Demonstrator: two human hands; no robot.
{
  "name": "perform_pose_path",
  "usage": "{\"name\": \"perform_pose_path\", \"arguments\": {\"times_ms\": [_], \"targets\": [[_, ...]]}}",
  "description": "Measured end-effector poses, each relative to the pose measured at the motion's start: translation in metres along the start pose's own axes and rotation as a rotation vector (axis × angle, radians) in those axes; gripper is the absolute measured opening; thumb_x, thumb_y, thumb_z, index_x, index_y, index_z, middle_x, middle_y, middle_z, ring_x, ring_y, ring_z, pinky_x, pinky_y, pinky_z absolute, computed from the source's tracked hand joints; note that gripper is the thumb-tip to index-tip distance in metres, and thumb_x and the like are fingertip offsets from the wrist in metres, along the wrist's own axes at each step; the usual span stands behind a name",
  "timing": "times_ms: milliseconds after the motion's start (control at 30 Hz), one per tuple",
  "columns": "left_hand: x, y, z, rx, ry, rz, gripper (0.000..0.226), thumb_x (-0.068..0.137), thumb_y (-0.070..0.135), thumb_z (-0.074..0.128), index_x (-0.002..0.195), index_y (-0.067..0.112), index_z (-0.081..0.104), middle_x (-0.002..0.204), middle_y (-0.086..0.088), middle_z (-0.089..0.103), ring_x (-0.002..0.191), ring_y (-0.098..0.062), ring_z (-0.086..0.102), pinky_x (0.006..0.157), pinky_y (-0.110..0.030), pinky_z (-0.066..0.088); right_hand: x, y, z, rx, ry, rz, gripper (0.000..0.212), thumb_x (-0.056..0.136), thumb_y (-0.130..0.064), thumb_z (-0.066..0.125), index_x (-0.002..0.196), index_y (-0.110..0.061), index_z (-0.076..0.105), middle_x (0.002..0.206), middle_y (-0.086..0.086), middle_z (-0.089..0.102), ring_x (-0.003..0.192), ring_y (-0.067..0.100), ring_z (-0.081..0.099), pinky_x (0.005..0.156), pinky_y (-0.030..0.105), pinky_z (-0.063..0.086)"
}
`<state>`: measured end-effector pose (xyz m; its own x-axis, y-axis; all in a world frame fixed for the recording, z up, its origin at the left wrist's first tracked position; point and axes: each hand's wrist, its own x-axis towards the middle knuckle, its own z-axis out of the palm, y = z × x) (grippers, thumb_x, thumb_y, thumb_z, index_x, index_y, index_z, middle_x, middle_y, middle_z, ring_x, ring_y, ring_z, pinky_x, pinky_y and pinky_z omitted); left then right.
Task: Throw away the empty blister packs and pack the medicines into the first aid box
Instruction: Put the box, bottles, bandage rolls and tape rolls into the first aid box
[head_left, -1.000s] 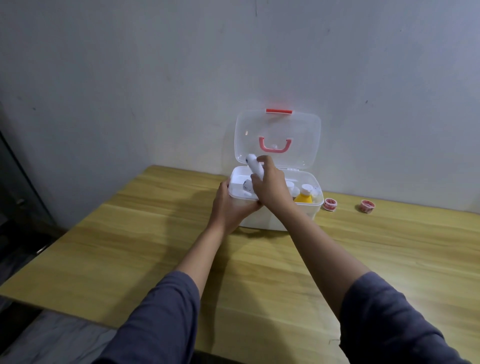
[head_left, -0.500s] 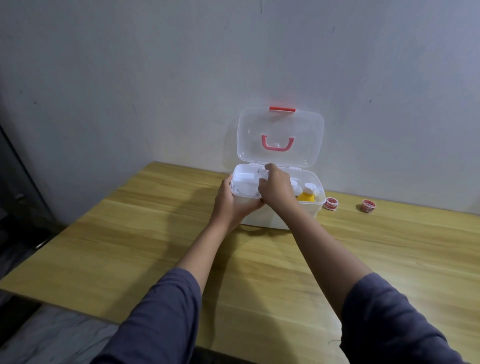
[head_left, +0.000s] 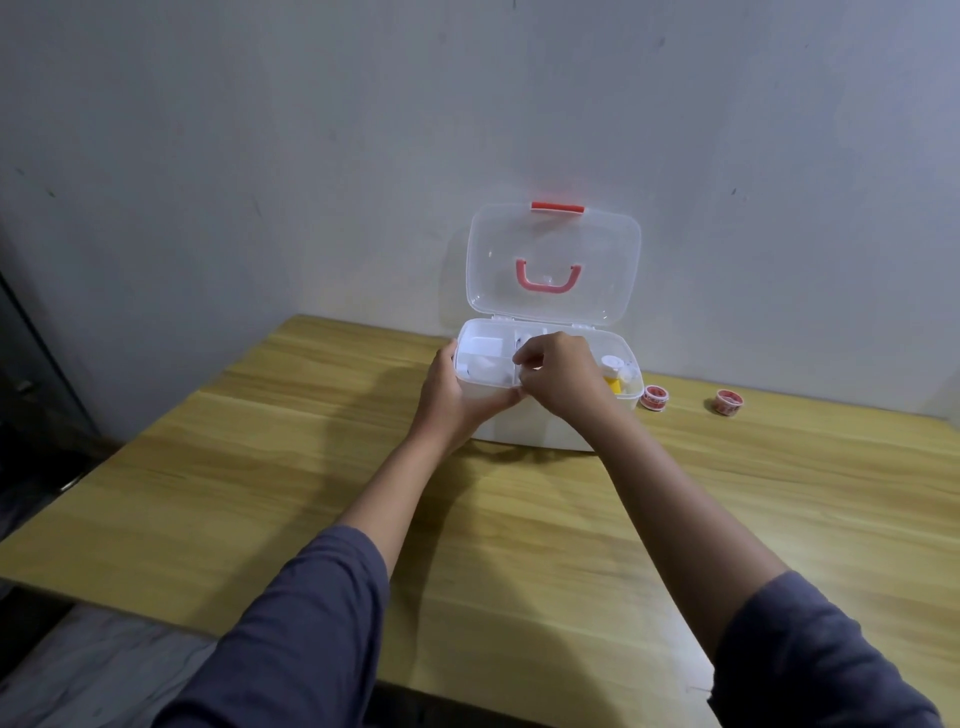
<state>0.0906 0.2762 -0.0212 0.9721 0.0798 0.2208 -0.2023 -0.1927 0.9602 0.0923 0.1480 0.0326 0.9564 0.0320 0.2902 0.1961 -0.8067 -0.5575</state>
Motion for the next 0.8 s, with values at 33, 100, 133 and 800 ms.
{"name": "perform_pose_path", "arguments": {"times_ms": [33,100,133,800], "targets": [[0.0,-0.001,0.0,0.009,0.0,0.005,0.068,0.058,0.026,0.091,0.11,0.036,0.047,0.103,0.017,0.061,0.094,0.001,0.06,0.068,-0.011,0.045,0.001,0.001,0.002,0.004,0.009,-0.003,0.032,0.079,0.004,0.047,0.101,-0.002,0.069,0.107,0.016,0.069,0.099,0.027,0.063,0.076,0.024,0.046],[0.0,-0.002,0.0,0.019,-0.003,0.006,0.074,0.056,0.03,0.091,0.116,0.033,0.048,0.107,0.014,0.061,0.097,-0.003,0.061,0.07,-0.013,0.045,0.001,0.001,0.005,0.023,0.025,-0.002,0.032,0.08,0.003,0.047,0.102,-0.002,0.069,0.108,0.016,0.07,0.099,0.028,0.063,0.081,0.027,0.049],[0.001,-0.003,0.0,0.022,-0.002,0.008,0.071,0.058,0.029,0.091,0.115,0.033,0.048,0.106,0.014,0.062,0.098,-0.003,0.061,0.07,-0.013,0.046,0.0,0.001,0.005,0.041,0.036,-0.001,0.032,0.081,0.002,0.046,0.102,-0.002,0.069,0.109,0.016,0.069,0.1,0.027,0.063,0.083,0.028,0.049],[0.008,-0.025,0.008,0.091,0.033,0.069,0.103,0.054,0.051,0.081,0.139,0.019,0.032,0.132,0.008,0.044,0.122,-0.009,0.046,0.095,-0.016,0.038,-0.007,0.223,-0.054,0.054,0.153,0.445,0.072,0.083,-0.04,0.061,0.14,-0.01,0.029,0.139,0.015,0.042,0.13,0.028,0.04,0.11,0.043,0.033]]}}
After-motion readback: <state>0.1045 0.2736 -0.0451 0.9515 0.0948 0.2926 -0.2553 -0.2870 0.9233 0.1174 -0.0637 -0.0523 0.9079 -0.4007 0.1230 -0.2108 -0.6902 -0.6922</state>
